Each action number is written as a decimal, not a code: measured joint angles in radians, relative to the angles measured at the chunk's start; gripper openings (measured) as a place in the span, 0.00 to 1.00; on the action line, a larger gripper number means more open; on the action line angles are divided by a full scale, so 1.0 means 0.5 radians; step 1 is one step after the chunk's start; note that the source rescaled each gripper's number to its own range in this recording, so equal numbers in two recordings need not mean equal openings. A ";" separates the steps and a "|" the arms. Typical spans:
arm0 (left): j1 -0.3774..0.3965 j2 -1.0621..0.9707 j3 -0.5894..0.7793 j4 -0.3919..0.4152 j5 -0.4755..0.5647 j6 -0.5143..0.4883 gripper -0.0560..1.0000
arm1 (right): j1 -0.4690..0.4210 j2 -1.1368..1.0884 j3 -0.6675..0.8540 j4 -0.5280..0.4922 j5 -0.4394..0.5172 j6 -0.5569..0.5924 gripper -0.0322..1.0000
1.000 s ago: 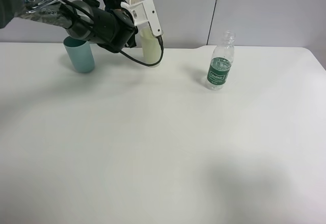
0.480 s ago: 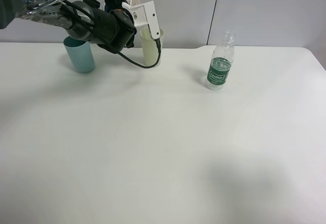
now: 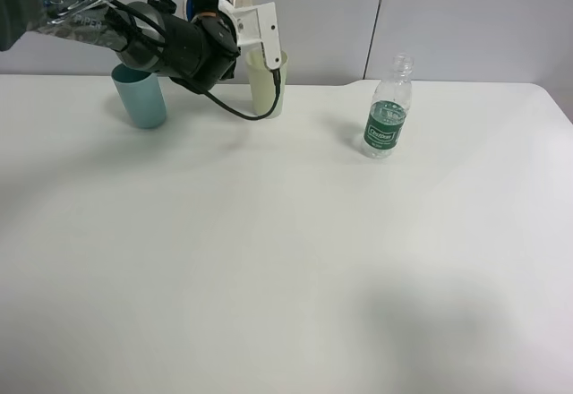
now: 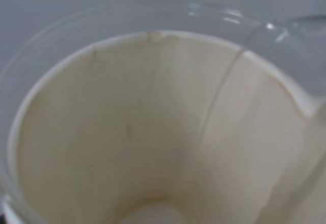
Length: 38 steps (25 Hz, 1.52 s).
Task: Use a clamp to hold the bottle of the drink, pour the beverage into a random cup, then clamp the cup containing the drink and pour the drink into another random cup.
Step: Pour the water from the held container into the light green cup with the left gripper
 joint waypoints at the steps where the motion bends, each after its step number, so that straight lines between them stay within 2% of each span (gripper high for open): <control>1: 0.000 0.000 0.000 0.026 0.000 0.007 0.09 | 0.000 0.000 0.000 0.000 0.000 0.000 1.00; 5: 0.000 0.000 0.000 0.107 -0.001 0.070 0.09 | 0.000 0.000 0.000 0.000 0.000 0.000 1.00; 19: 0.019 0.000 0.000 0.155 0.005 0.326 0.09 | 0.000 0.000 0.000 0.000 0.000 0.000 1.00; 23: 0.031 0.000 0.000 0.217 0.015 0.409 0.09 | 0.000 0.000 0.000 0.000 0.000 0.000 1.00; 33: 0.036 0.000 0.000 0.606 0.044 0.464 0.09 | 0.000 0.000 0.000 0.000 0.000 0.000 1.00; 38: 0.036 0.000 0.000 0.892 0.014 0.459 0.09 | 0.000 0.000 0.000 0.000 0.000 0.000 1.00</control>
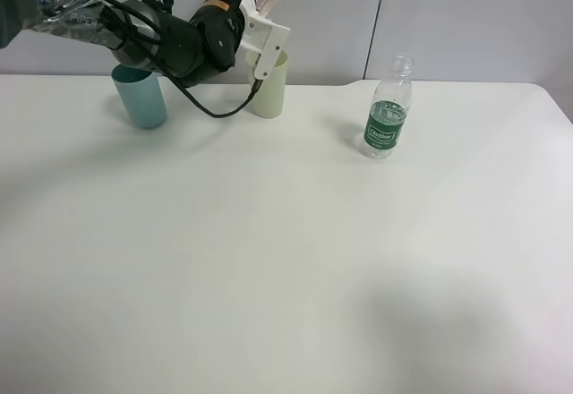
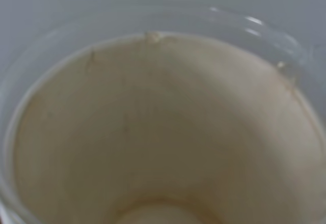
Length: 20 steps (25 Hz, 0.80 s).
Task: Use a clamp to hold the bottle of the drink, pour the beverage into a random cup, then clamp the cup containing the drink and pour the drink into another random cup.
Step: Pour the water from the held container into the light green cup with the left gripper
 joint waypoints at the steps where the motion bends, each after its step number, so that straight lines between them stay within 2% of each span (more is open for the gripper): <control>1: 0.000 0.000 0.000 0.050 -0.015 -0.013 0.09 | 0.000 0.000 0.000 0.000 0.000 0.000 1.00; 6: 0.000 0.000 0.046 0.320 -0.185 -0.219 0.09 | 0.000 0.000 0.000 0.000 0.000 0.000 1.00; 9: 0.000 0.000 0.092 0.323 -0.202 -0.327 0.09 | 0.000 0.000 0.000 0.000 0.000 0.000 1.00; 12: 0.000 -0.015 0.101 0.159 -0.163 -0.382 0.09 | 0.000 0.000 0.000 0.000 0.000 0.000 1.00; 19: -0.002 -0.220 0.110 -0.604 0.080 -0.413 0.09 | 0.000 0.000 0.000 0.000 0.000 0.000 1.00; 20: -0.002 -0.220 0.110 -0.604 0.080 -0.413 0.09 | 0.000 0.000 0.000 0.000 0.000 0.000 1.00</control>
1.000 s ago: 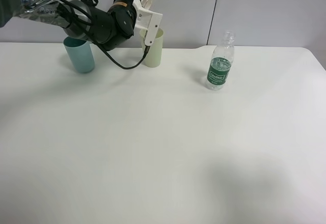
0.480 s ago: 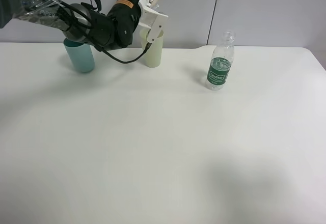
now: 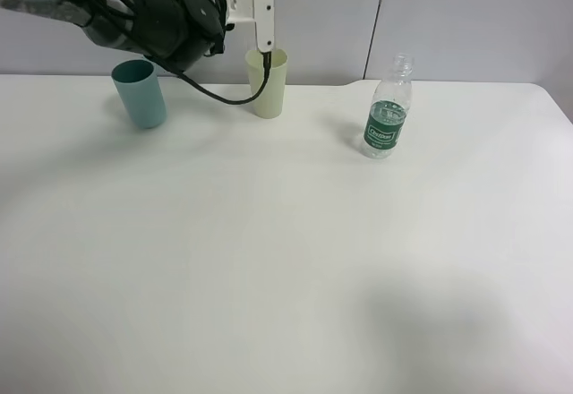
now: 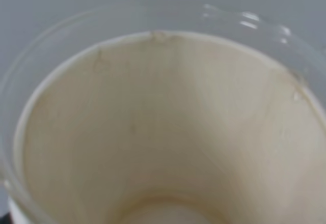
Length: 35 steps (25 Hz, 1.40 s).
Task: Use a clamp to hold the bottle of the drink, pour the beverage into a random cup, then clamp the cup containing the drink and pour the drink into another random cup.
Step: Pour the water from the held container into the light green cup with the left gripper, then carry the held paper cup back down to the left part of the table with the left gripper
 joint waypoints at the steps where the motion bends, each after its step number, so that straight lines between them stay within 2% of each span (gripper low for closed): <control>1: 0.000 -0.046 0.019 -0.128 0.056 0.000 0.09 | 0.000 0.000 0.000 0.000 0.000 0.000 1.00; 5: 0.000 -0.254 0.170 -0.401 0.284 -0.002 0.09 | 0.000 0.000 0.000 0.000 0.000 0.000 1.00; 8: 0.000 -0.421 0.328 -0.500 0.435 -0.082 0.09 | 0.000 0.000 0.000 0.000 0.000 0.000 1.00; 10: 0.000 -0.569 0.457 -0.537 0.555 -0.262 0.09 | 0.000 0.000 0.000 0.000 0.000 0.000 1.00; 18: 0.000 -1.096 0.956 -0.556 0.858 -1.231 0.09 | 0.000 0.000 0.000 0.000 0.000 0.000 1.00; 21: 0.000 -1.268 1.153 -0.474 1.006 -1.518 0.09 | 0.000 0.000 0.000 0.000 0.000 0.000 1.00; 25: 0.000 -1.442 1.413 -0.255 1.164 -1.890 0.09 | 0.000 0.000 0.000 0.000 0.000 0.000 1.00; 31: 0.000 -1.640 1.716 0.028 1.185 -2.460 0.09 | 0.000 0.000 0.000 0.000 0.000 0.000 1.00; 33: 0.000 -1.688 1.791 0.174 1.174 -2.633 0.09 | 0.000 0.000 0.000 0.000 0.000 0.000 1.00; 35: 0.000 -1.742 1.868 0.381 1.157 -2.892 0.09 | 0.000 0.000 0.000 0.000 0.000 0.000 1.00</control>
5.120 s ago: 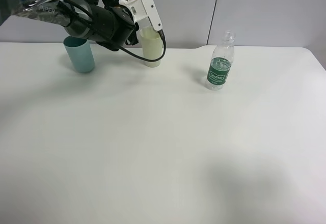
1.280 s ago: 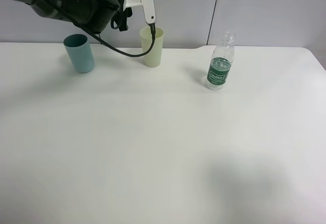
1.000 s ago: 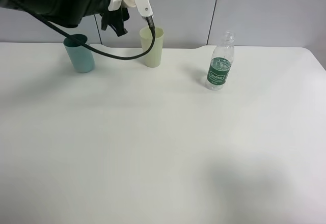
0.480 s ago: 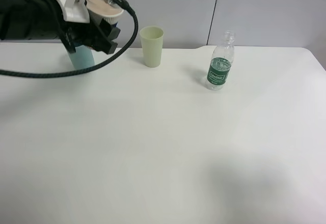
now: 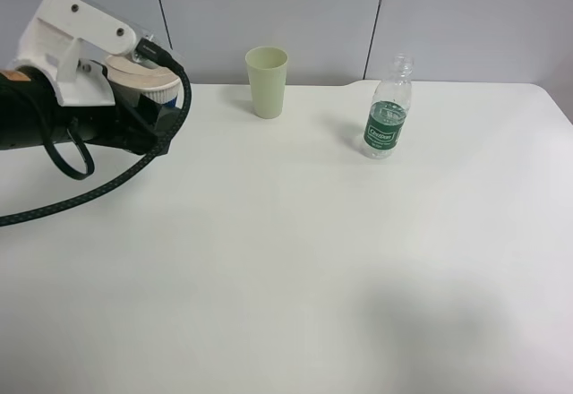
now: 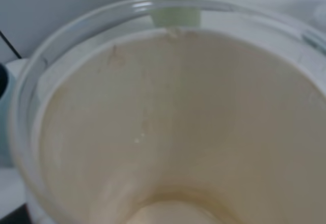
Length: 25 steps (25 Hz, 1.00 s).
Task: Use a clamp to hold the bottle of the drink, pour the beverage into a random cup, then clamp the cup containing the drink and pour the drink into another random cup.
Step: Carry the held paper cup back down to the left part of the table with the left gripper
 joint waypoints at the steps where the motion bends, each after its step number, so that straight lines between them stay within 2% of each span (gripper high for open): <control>1: 0.000 -0.020 0.029 0.128 -0.017 -0.137 0.09 | 0.000 0.000 0.000 0.000 0.000 0.000 1.00; 3: 0.000 -0.064 0.095 0.426 -0.104 -0.538 0.09 | 0.000 0.000 0.000 0.000 0.000 0.000 1.00; 5: 0.000 -0.096 0.177 0.781 -0.309 -0.981 0.09 | 0.000 0.000 0.000 0.000 0.000 0.000 1.00; 6: 0.000 -0.104 0.237 1.020 -0.446 -1.272 0.09 | 0.000 0.000 0.000 0.000 0.000 0.000 1.00; 8: 0.004 -0.104 0.326 1.372 -0.712 -1.646 0.09 | 0.000 0.000 0.000 0.000 0.000 0.000 1.00; 10: 0.027 -0.104 0.383 1.648 -0.899 -1.893 0.09 | 0.000 0.000 0.000 0.000 0.000 0.000 1.00; 13: 0.041 -0.095 0.398 1.882 -0.988 -2.036 0.09 | 0.000 0.000 0.000 0.000 0.000 0.000 1.00; 20: 0.043 0.149 0.399 2.055 -1.073 -2.056 0.09 | 0.000 0.000 0.000 0.000 0.000 0.000 1.00; 25: 0.043 0.442 0.399 2.171 -1.360 -2.047 0.09 | 0.000 0.000 0.000 0.000 0.000 0.000 1.00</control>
